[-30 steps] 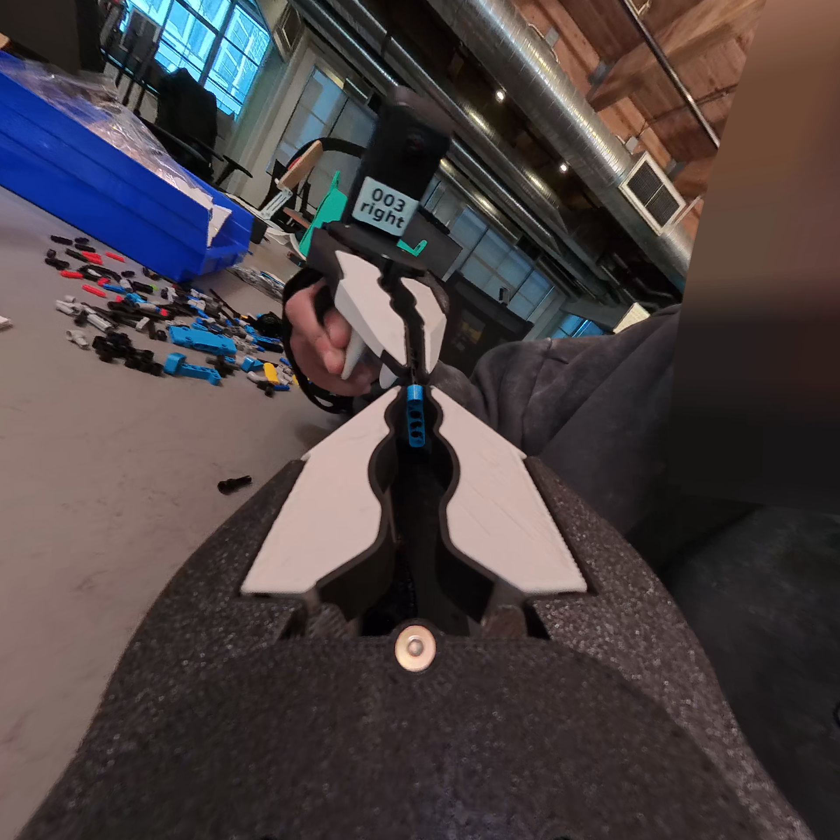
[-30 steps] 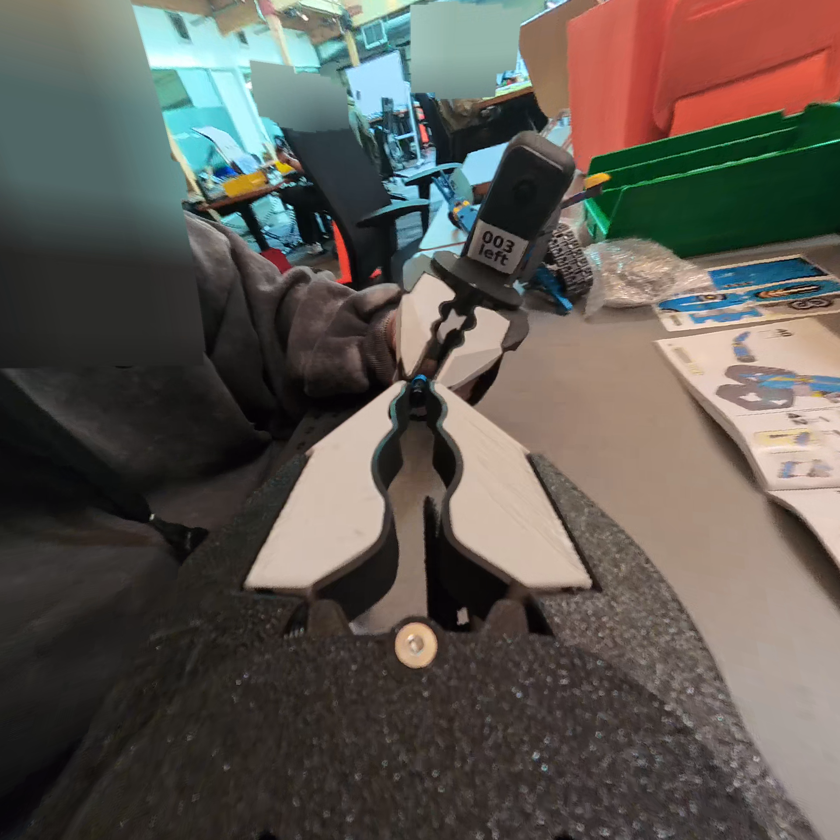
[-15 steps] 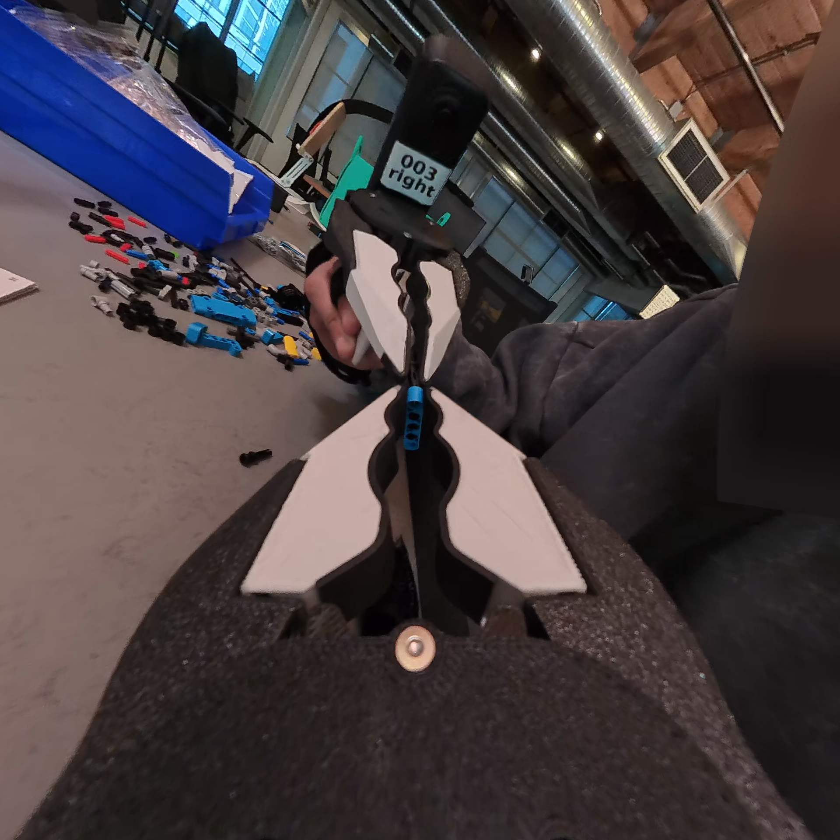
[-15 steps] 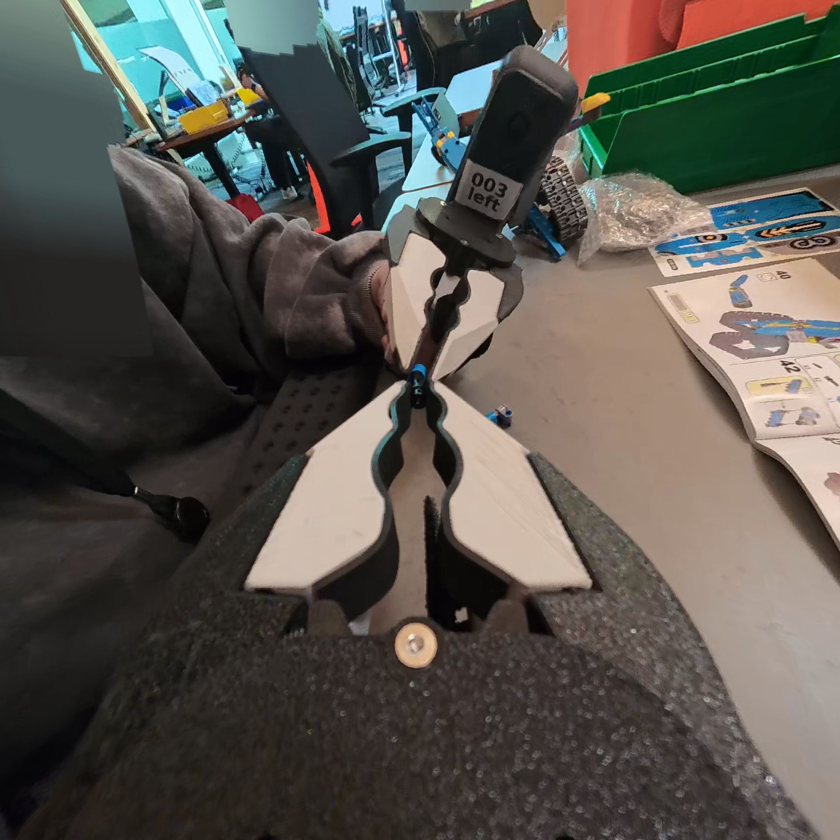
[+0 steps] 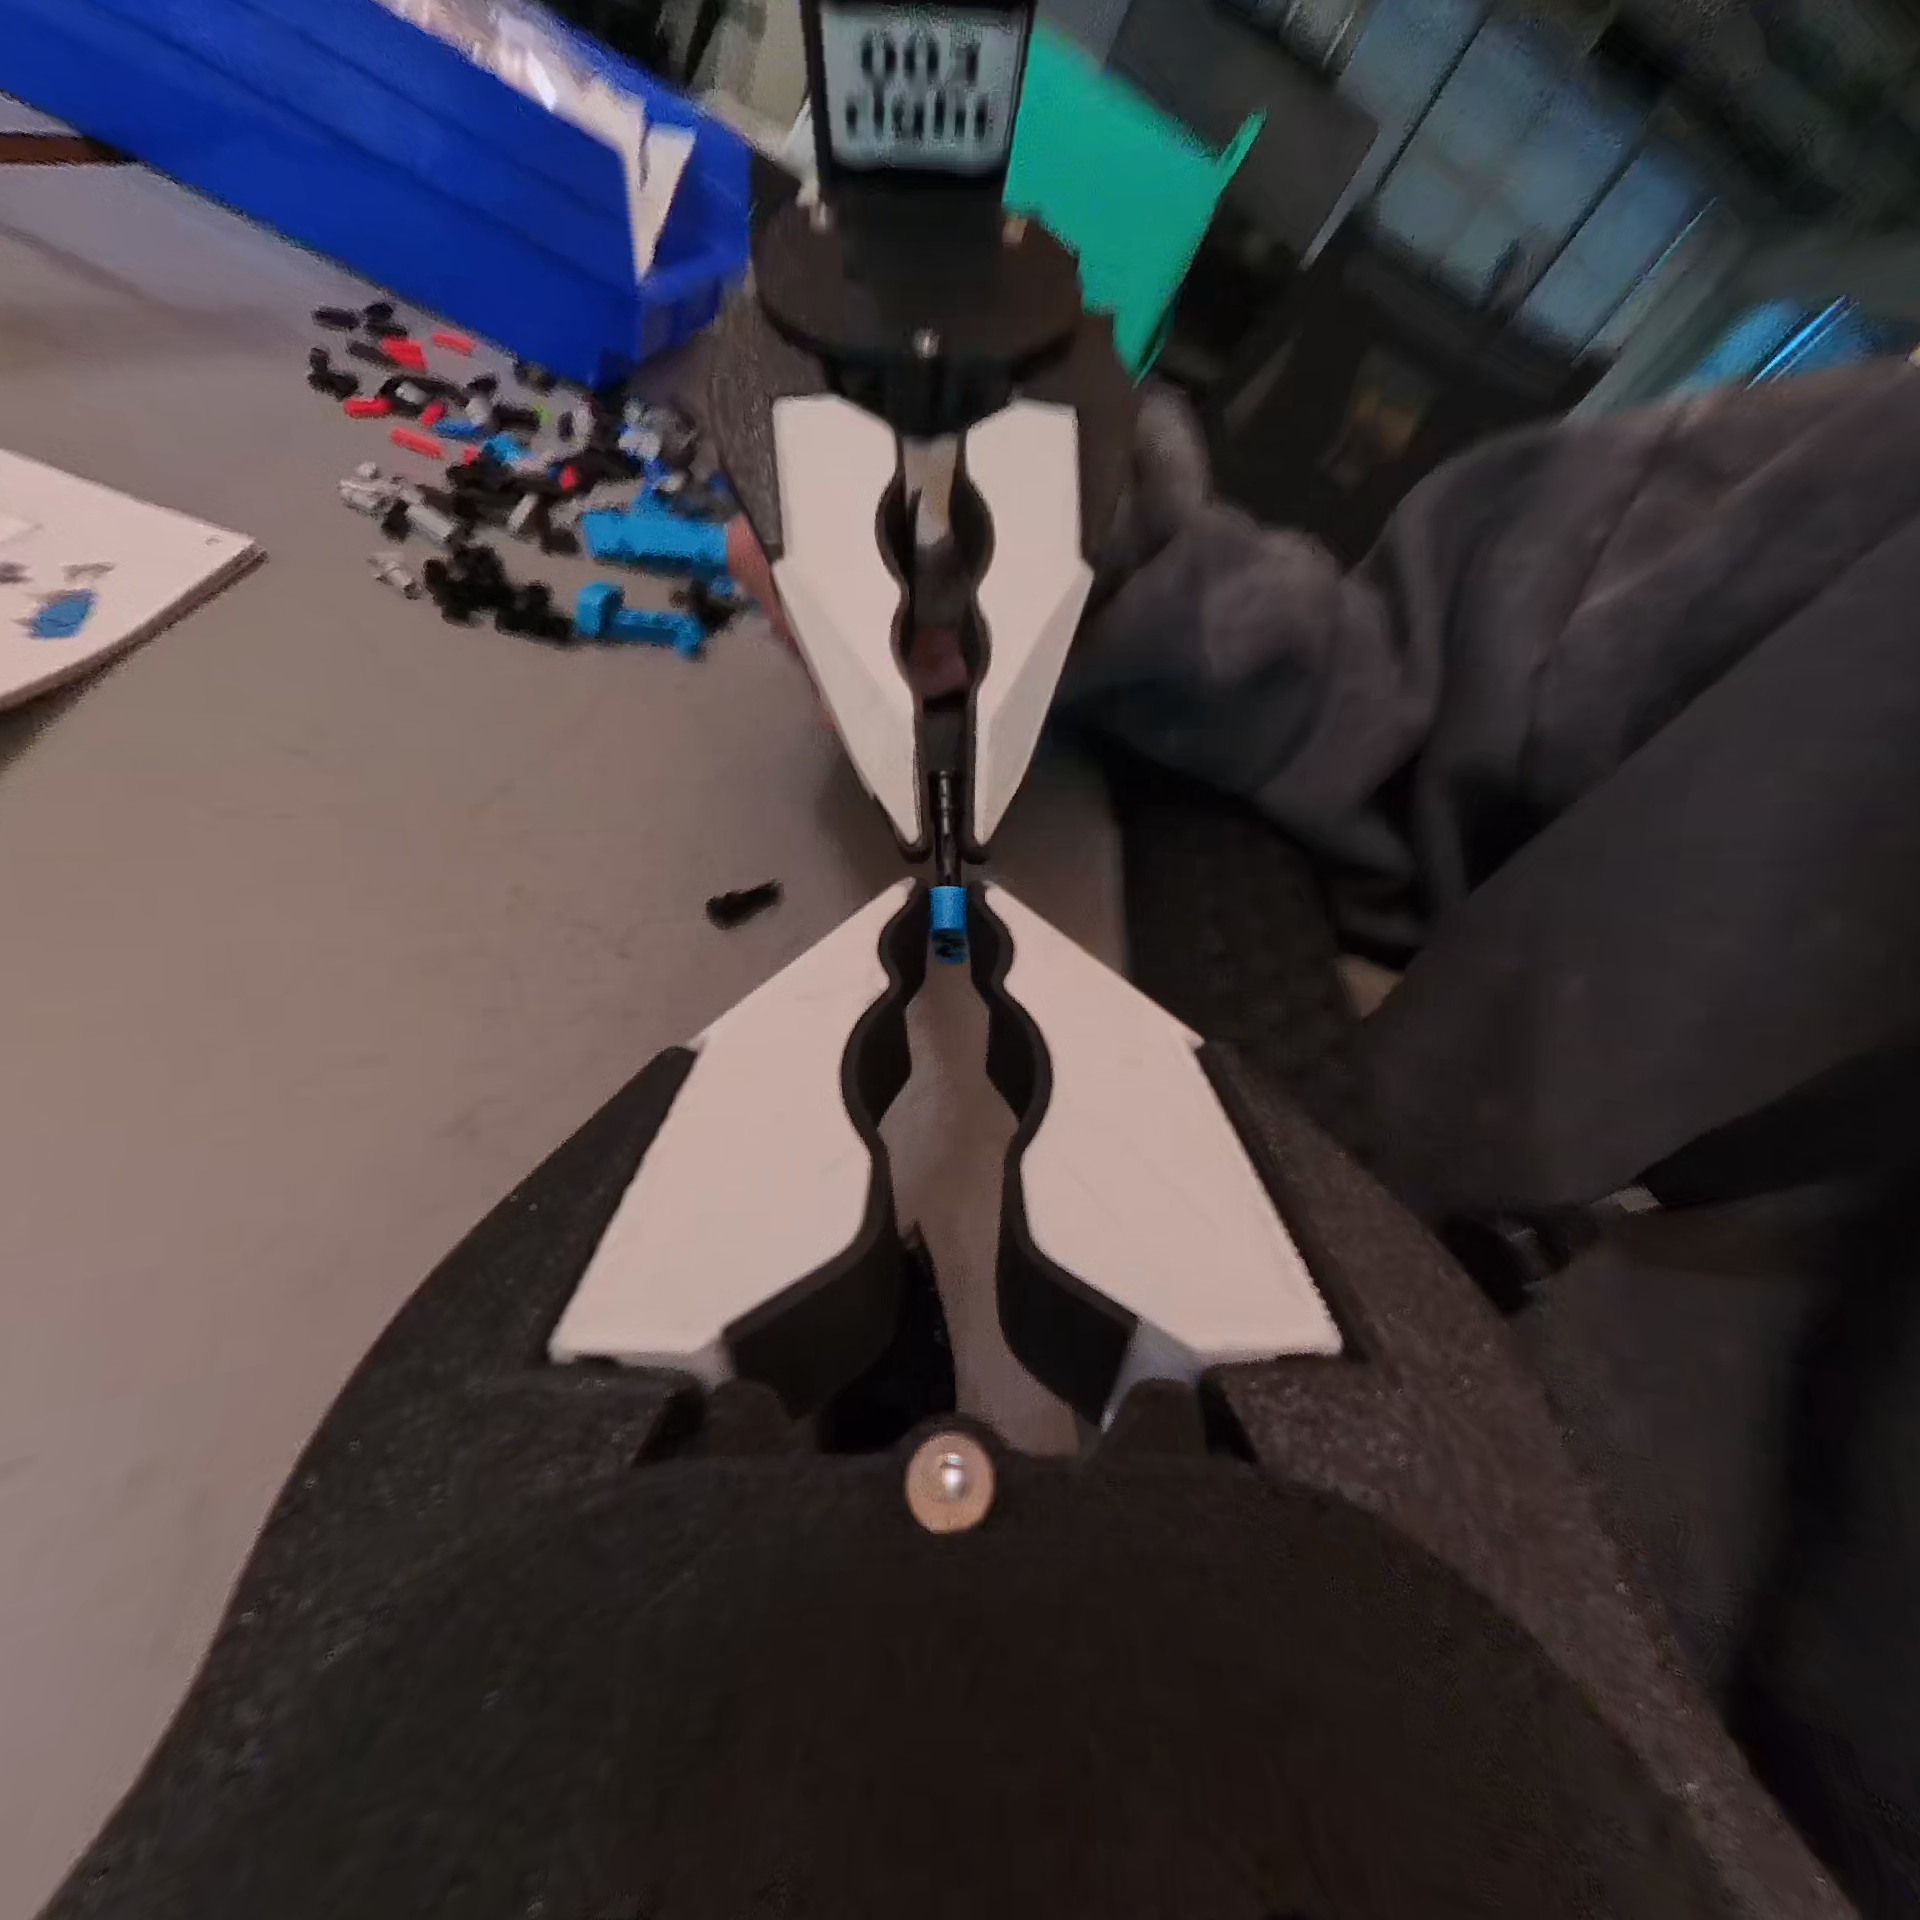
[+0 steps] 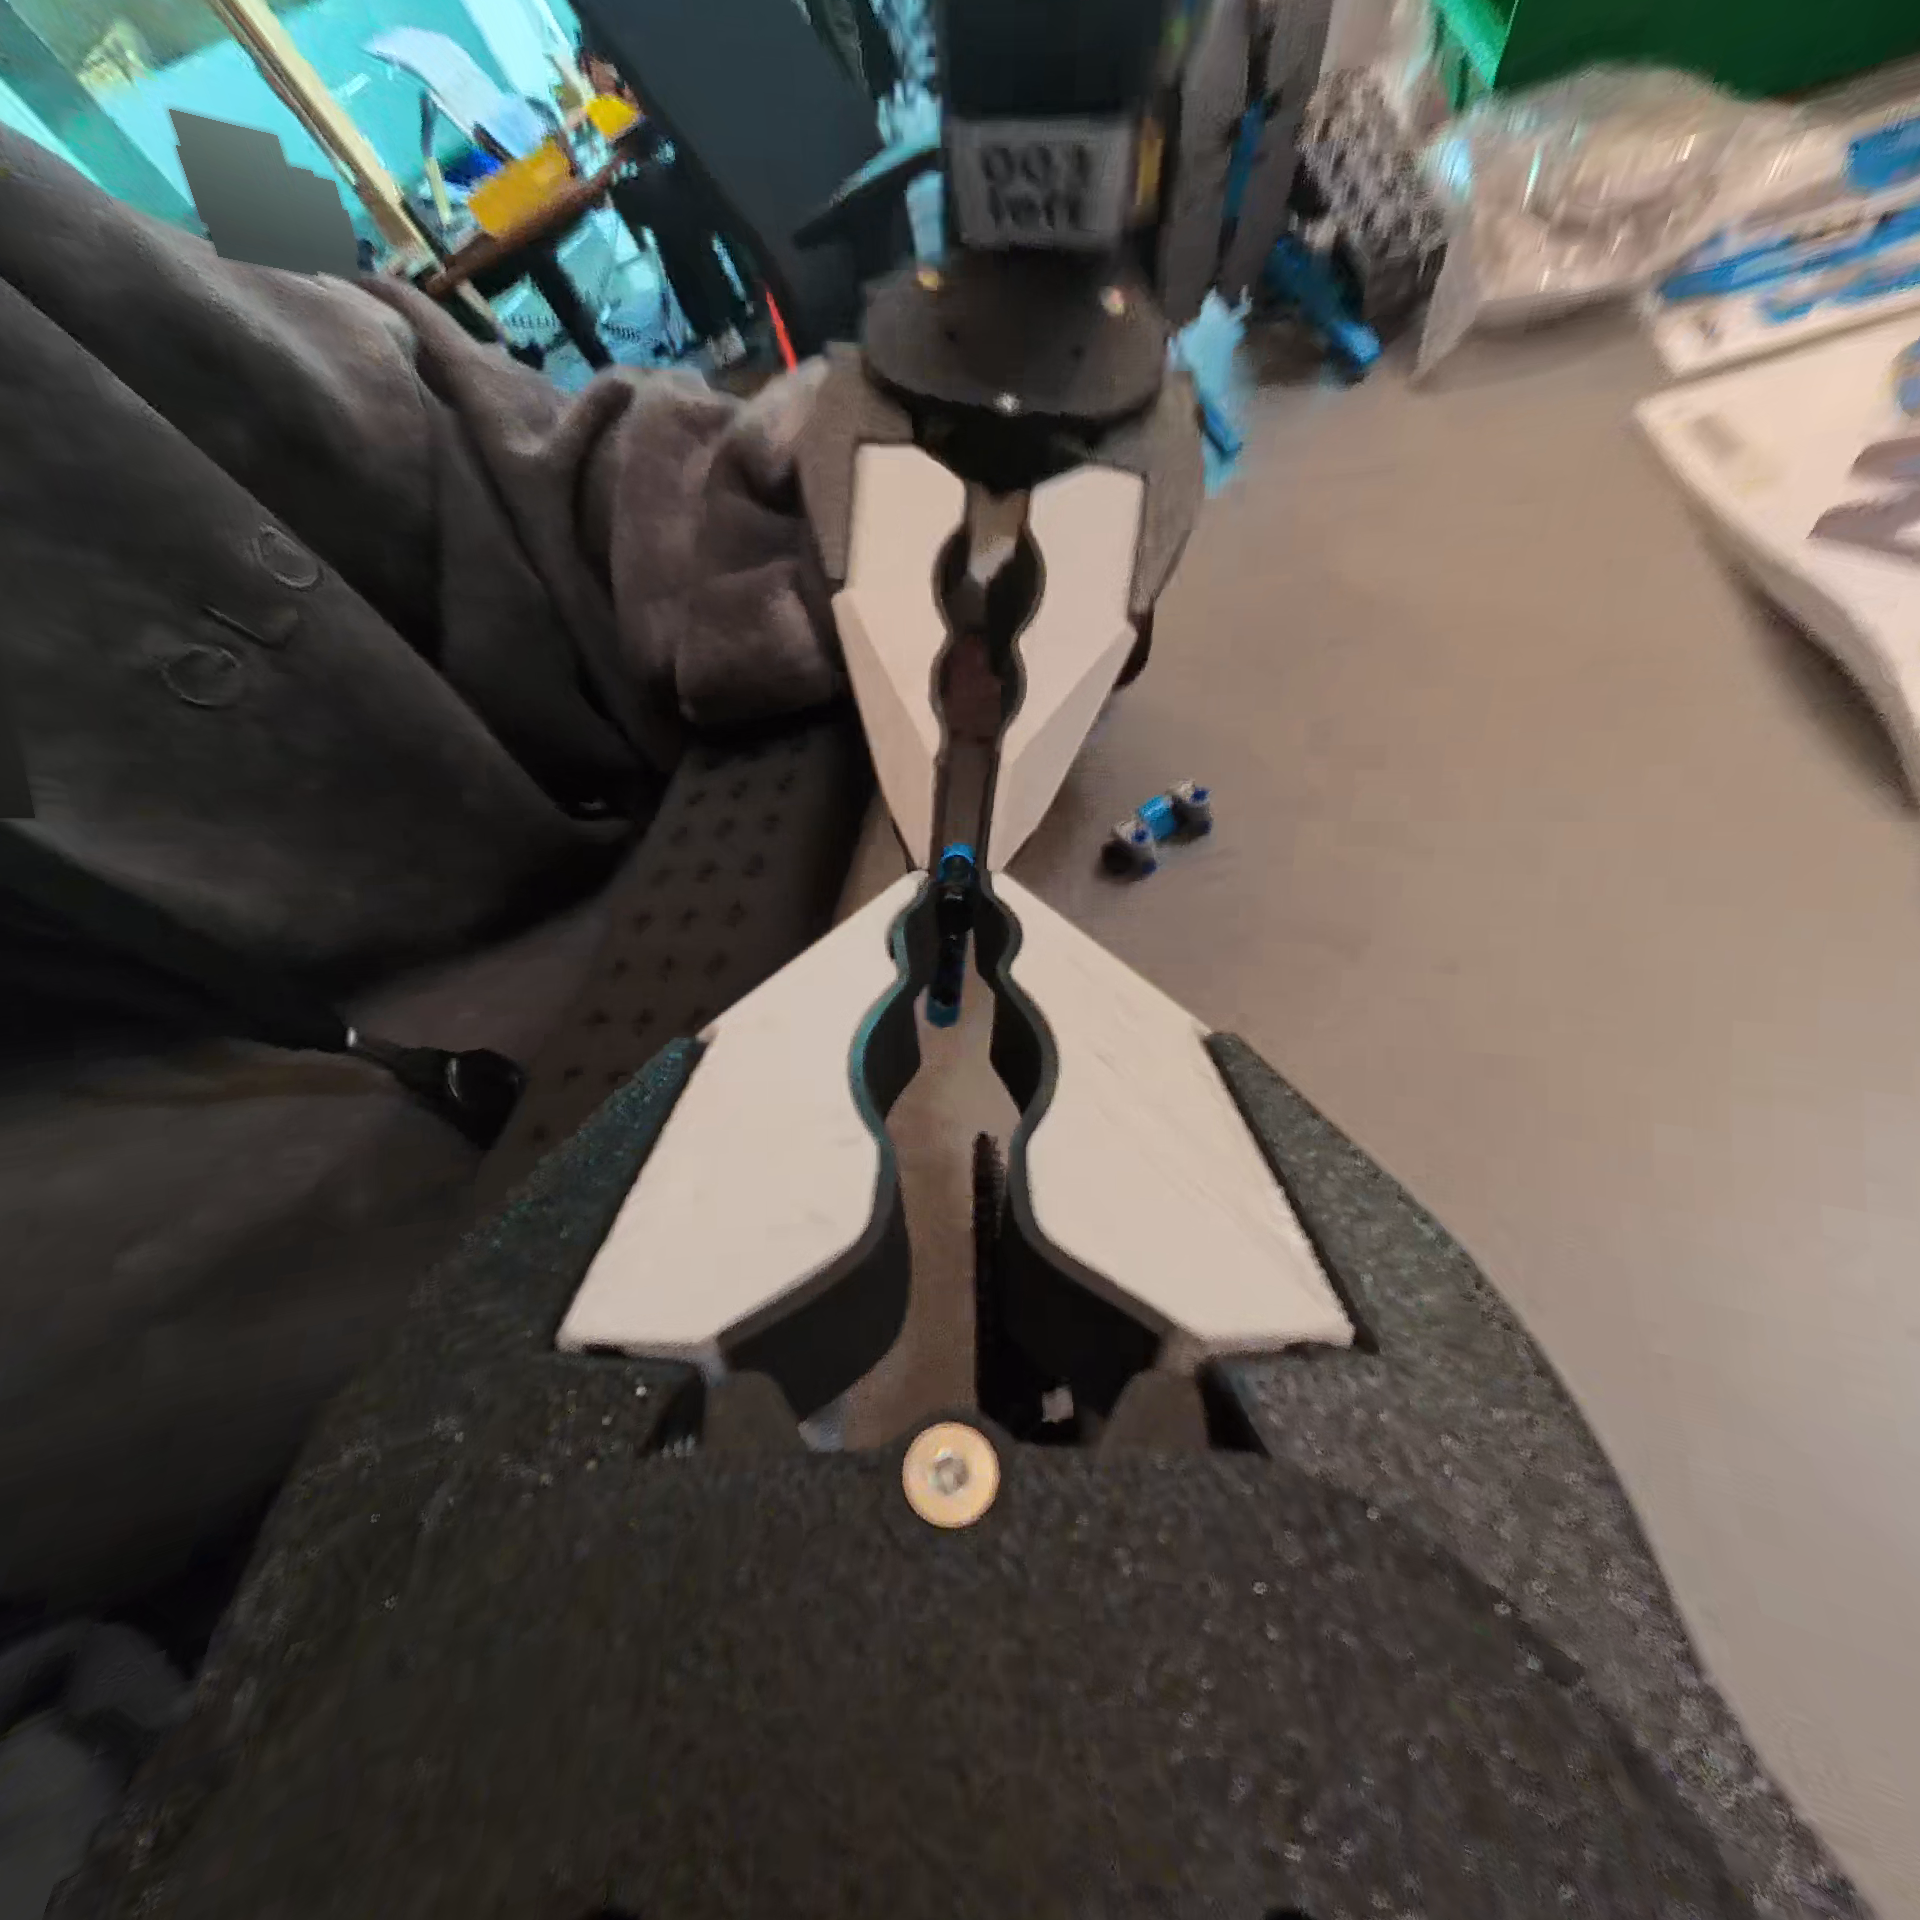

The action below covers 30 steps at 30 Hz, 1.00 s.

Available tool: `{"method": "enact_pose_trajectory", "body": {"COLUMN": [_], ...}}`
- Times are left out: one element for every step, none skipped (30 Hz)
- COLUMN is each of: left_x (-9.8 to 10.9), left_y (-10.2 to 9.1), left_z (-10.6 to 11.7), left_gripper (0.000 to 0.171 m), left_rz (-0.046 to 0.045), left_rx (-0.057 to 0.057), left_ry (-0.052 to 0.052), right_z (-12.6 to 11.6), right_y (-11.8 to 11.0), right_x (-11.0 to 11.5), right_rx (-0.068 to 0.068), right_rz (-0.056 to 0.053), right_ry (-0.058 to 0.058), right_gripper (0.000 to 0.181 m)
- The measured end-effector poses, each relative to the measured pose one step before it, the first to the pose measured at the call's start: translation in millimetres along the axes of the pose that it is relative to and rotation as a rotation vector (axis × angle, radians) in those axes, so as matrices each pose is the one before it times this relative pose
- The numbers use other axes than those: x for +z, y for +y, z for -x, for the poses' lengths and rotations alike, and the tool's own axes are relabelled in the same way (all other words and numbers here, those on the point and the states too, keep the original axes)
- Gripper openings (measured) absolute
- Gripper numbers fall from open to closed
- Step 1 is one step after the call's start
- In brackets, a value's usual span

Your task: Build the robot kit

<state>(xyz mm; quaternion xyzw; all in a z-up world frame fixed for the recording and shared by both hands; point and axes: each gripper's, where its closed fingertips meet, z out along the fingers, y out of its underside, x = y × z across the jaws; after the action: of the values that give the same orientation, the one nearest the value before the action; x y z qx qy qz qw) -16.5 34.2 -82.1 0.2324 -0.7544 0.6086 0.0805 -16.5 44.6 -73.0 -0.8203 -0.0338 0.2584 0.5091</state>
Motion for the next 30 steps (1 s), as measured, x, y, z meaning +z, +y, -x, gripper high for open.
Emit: {"method": "enact_pose_trajectory", "body": {"left_x": [3.79,3.64,2.40,0.69,-0.02,0.33,0.76,0.43,0.16,0.48,0.69,1.08,0.96,0.39,0.46,1.11,1.09,1.09,0.93,0.96,0.97,1.03,0.86,0.67,0.41,0.37,0.37,0.42,0.20,0.16], "left_y": [12.22,11.56,7.76,2.98,0.41,1.41,2.70,1.20,0.04,0.02,-0.18,-0.30,-0.44,-0.19,-0.25,-0.25,-0.86,-0.46,-0.22,-0.01,0.25,1.03,1.53,0.88,1.08,1.31,0.65,0.15,0.02,0.00], "left_z": [7.39,4.12,1.76,1.19,0.14,0.39,2.15,0.68,-0.74,-0.32,-1.16,-1.58,-0.85,0.07,-0.34,-0.91,-0.32,-1.11,-1.49,-1.17,-0.97,-1.17,-0.47,1.01,1.48,0.84,0.14,-0.20,-0.03,0.29], "left_gripper": [0.005,0.005,0.005,0.005,0.006,0.006,0.006,0.006,0.006,0.006,0.006,0.006,0.006,0.006,0.006,0.007,0.007,0.007,0.007,0.007,0.007,0.007,0.008,0.008,0.008,0.007,0.007,0.007,0.007,0.007], "left_rz": [0.07081,0.06557,0.04628,0.02027,0.00311,0.00903,0.01759,0.00899,0.00358,0.00341,0.00424,0.00434,0.00459,0.00581,0.00295,0.00070,-0.00351,-0.00167,0.00039,0.00060,0.00097,0.00547,0.00788,0.00424,0.00617,0.00664,0.00352,0.00029,0.00025,-0.00005], "left_rx": [0.0554,0.0376,0.0273,0.0279,0.0172,0.0041,0.0041,0.0073,0.0065,0.0057,0.0033,0.0029,0.0038,0.0025,0.0035,0.0008,0.0017,0.0013,-0.0014,-0.0006,-0.0002,0.0011,0.0036,0.0024,0.0036,0.0058,0.0043,0.0015,0.0004,-0.0001], "left_ry": [-0.0605,-0.0364,-0.0228,-0.0215,-0.0115,-0.0075,-0.0170,-0.0087,-0.0005,-0.0028,0.0031,0.0057,0.0008,-0.0031,-0.0008,0.0010,-0.0039,0.0025,0.0061,0.0054,0.0046,0.0058,0.0002,-0.0091,-0.0112,-0.0074,-0.0026,0.0002,0.0000,-0.0016], "right_z": [-6.26,-6.22,-2.30,-1.75,-0.72,-0.81,-0.70,-0.23,-1.19,-3.06,-1.13,-0.09,2.14,0.54,-0.54,1.14,-0.61,-2.31,0.83,4.72,5.08,2.36,0.71,0.54,-1.16,-1.14,-1.69,-0.99,0.03,0.32], "right_y": [10.38,12.04,8.31,4.41,0.89,-0.25,-0.59,1.02,4.69,8.55,6.35,-0.14,-2.83,-1.58,0.00,-0.92,2.84,2.38,-0.83,-4.63,-5.94,-0.80,2.30,-1.00,0.57,1.15,2.05,1.28,0.23,-0.57], "right_x": [3.09,5.56,6.05,3.64,0.44,-1.70,-2.22,-1.59,0.21,2.11,2.99,1.78,0.48,-0.47,-0.96,-1.02,-1.26,-2.51,-3.38,-3.03,-0.74,1.79,2.03,-0.01,-0.08,-0.37,0.03,0.26,0.36,0.34], "right_rx": [-0.0135,-0.0271,-0.0130,-0.0081,-0.0089,-0.0015,0.0040,0.0022,-0.0040,-0.0120,-0.0140,-0.0108,-0.0064,-0.0080,-0.0068,0.0140,0.0061,-0.0098,-0.0018,0.0088,0.0015,-0.0068,-0.0055,0.0036,0.0006,0.0014,0.0024,0.0025,0.0015,-0.0030], "right_rz": [0.0492,0.0609,0.0404,0.0207,0.0058,0.0011,-0.0040,0.0028,0.0242,0.0482,0.0364,0.0026,-0.0093,-0.0016,-0.0024,-0.0083,0.0172,0.0129,-0.0062,-0.0251,-0.0300,0.0020,0.0176,-0.0054,0.0014,0.0035,0.0080,0.0037,0.0009,-0.0021], "right_ry": [0.0317,0.0399,0.0132,0.0089,0.0058,0.0056,0.0030,0.0020,0.0115,0.0255,0.0151,0.0099,-0.0067,0.0027,0.0056,-0.0116,0.0015,0.0203,-0.0006,-0.0256,-0.0251,-0.0057,0.0012,-0.0025,0.0055,0.0038,0.0063,0.0023,-0.0014,-0.0005], "right_gripper": [0.005,0.006,0.006,0.006,0.006,0.006,0.006,0.006,0.006,0.006,0.006,0.006,0.006,0.006,0.006,0.006,0.006,0.006,0.006,0.006,0.006,0.006,0.007,0.006,0.006,0.006,0.006,0.006,0.006,0.006]}}
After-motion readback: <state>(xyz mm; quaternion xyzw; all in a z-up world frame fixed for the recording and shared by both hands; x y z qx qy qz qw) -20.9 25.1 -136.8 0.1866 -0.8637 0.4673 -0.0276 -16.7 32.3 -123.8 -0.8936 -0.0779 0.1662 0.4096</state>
